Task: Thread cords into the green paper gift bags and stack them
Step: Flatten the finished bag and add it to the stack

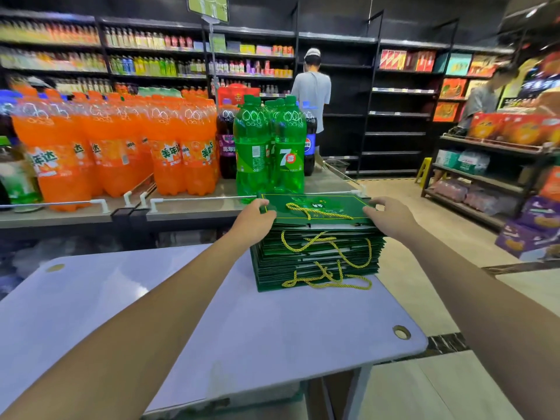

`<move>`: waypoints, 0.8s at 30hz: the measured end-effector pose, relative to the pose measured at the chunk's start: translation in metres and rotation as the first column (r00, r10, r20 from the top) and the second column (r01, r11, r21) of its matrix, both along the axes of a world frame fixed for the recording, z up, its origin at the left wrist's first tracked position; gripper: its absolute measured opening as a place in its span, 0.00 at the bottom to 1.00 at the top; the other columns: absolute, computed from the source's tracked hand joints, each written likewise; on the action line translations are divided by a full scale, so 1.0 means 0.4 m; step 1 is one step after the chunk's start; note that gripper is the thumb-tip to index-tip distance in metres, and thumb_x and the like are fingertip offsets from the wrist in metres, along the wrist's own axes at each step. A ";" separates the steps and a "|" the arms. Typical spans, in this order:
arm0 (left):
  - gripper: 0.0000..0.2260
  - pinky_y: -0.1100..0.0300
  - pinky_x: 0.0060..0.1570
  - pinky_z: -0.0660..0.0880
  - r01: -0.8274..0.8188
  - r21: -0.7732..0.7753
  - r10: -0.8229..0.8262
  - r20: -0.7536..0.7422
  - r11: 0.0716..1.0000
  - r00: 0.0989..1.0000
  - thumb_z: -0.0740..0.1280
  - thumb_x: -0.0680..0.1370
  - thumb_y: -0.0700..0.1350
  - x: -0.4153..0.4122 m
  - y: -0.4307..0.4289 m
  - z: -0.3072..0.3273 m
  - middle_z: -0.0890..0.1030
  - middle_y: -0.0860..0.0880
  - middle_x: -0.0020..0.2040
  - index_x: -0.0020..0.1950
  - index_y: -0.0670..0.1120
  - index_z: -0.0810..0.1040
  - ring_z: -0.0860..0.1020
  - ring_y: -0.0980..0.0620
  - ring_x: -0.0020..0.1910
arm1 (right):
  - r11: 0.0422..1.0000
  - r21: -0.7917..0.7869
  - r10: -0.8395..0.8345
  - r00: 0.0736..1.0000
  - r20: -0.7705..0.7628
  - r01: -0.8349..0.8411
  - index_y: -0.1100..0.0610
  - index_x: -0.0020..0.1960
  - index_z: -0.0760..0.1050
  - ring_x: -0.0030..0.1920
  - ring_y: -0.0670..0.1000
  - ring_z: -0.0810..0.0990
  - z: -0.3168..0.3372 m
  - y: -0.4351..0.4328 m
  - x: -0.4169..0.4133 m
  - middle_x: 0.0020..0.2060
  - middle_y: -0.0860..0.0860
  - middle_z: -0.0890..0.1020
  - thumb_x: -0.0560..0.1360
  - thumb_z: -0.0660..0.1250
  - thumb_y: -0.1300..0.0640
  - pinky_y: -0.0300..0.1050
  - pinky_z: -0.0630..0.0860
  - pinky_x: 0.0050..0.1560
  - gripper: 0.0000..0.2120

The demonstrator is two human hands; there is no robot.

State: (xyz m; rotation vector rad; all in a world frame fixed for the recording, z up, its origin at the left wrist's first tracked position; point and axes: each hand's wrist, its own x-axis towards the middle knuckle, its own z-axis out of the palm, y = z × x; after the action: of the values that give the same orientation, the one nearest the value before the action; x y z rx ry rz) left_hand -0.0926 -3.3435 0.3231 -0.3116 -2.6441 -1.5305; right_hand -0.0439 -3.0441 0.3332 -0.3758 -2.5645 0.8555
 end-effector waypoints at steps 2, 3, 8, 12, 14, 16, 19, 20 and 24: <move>0.20 0.65 0.36 0.66 0.027 -0.027 -0.028 -0.028 0.999 0.999 0.62 0.84 0.49 0.019 -0.015 0.008 0.69 0.60 0.44 0.77 0.51 0.69 0.67 0.62 0.35 | 0.997 0.080 0.016 1.000 -0.024 -0.014 0.58 0.69 0.78 0.62 0.58 0.78 0.016 -0.022 0.029 0.64 0.57 0.81 0.82 0.66 0.53 0.47 0.71 0.55 0.18; 0.19 0.63 0.36 0.69 0.046 -0.049 -0.048 -0.044 0.998 0.998 0.62 0.84 0.49 0.033 -0.023 0.011 0.71 0.60 0.45 0.76 0.51 0.70 0.70 0.60 0.35 | 0.994 0.111 0.023 0.999 -0.023 -0.020 0.58 0.70 0.77 0.62 0.58 0.79 0.023 -0.034 0.045 0.63 0.56 0.82 0.81 0.66 0.53 0.47 0.72 0.55 0.19; 0.20 0.51 0.67 0.71 0.050 -0.285 -0.129 -0.264 0.957 0.956 0.62 0.84 0.52 0.097 -0.073 0.022 0.68 0.49 0.77 0.76 0.50 0.70 0.73 0.50 0.69 | 0.970 0.236 0.061 0.998 -0.027 -0.053 0.56 0.74 0.73 0.63 0.56 0.78 0.073 -0.107 0.137 0.70 0.55 0.77 0.82 0.66 0.50 0.52 0.73 0.64 0.23; 0.24 0.42 0.77 0.57 -0.149 -0.464 -0.126 -0.511 0.873 0.851 0.59 0.84 0.56 0.145 -0.112 0.074 0.59 0.47 0.83 0.79 0.53 0.64 0.55 0.45 0.82 | 0.939 0.343 0.049 0.992 -0.120 -0.005 0.53 0.75 0.72 0.71 0.55 0.71 0.136 -0.151 0.194 0.73 0.51 0.73 0.82 0.65 0.49 0.50 0.70 0.65 0.22; 0.25 0.42 0.78 0.57 -0.258 -0.497 -0.134 -0.623 0.829 0.771 0.58 0.84 0.56 0.169 -0.130 0.105 0.58 0.47 0.83 0.80 0.54 0.62 0.53 0.44 0.82 | 0.917 0.398 0.045 0.981 -0.186 0.034 0.51 0.75 0.71 0.74 0.55 0.68 0.163 -0.171 0.204 0.75 0.51 0.71 0.81 0.65 0.50 0.54 0.70 0.69 0.23; 0.26 0.41 0.79 0.55 -0.324 -0.500 -0.136 -0.683 0.803 0.717 0.57 0.84 0.56 0.181 -0.138 0.124 0.56 0.47 0.83 0.81 0.54 0.60 0.51 0.44 0.83 | 0.887 0.456 0.054 0.966 -0.255 0.071 0.51 0.76 0.71 0.75 0.56 0.67 0.177 -0.182 0.202 0.76 0.53 0.70 0.79 0.67 0.49 0.58 0.69 0.72 0.25; 0.26 0.41 0.80 0.52 -0.392 -0.493 -0.135 -0.738 0.777 0.661 0.56 0.83 0.57 0.169 -0.129 0.141 0.53 0.48 0.84 0.82 0.56 0.57 0.48 0.45 0.83 | 0.856 0.507 0.087 0.938 -0.335 0.102 0.52 0.76 0.70 0.76 0.57 0.67 0.192 -0.186 0.177 0.76 0.54 0.70 0.79 0.67 0.49 0.59 0.68 0.72 0.27; 0.26 0.41 0.80 0.51 -0.398 -0.493 -0.140 -0.745 0.773 0.652 0.55 0.83 0.57 0.155 -0.119 0.148 0.53 0.48 0.84 0.82 0.56 0.57 0.48 0.45 0.83 | 0.851 0.513 0.097 0.928 -0.359 0.110 0.52 0.76 0.71 0.76 0.57 0.67 0.198 -0.184 0.161 0.75 0.54 0.70 0.79 0.67 0.50 0.59 0.68 0.72 0.26; 0.25 0.42 0.79 0.47 -0.384 -0.512 -0.164 -0.737 0.769 0.655 0.55 0.84 0.56 0.068 -0.064 0.170 0.53 0.48 0.84 0.81 0.57 0.58 0.48 0.45 0.83 | 0.842 0.530 0.131 0.914 -0.384 0.102 0.52 0.73 0.74 0.75 0.58 0.69 0.207 -0.157 0.064 0.74 0.55 0.72 0.77 0.68 0.52 0.60 0.70 0.71 0.25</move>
State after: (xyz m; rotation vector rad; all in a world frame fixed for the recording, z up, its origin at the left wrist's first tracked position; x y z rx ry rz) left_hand -0.0654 -3.3693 0.3912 -0.6278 -2.2628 -0.2307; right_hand -0.0181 -3.1068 0.4162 0.0053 -2.2748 0.1467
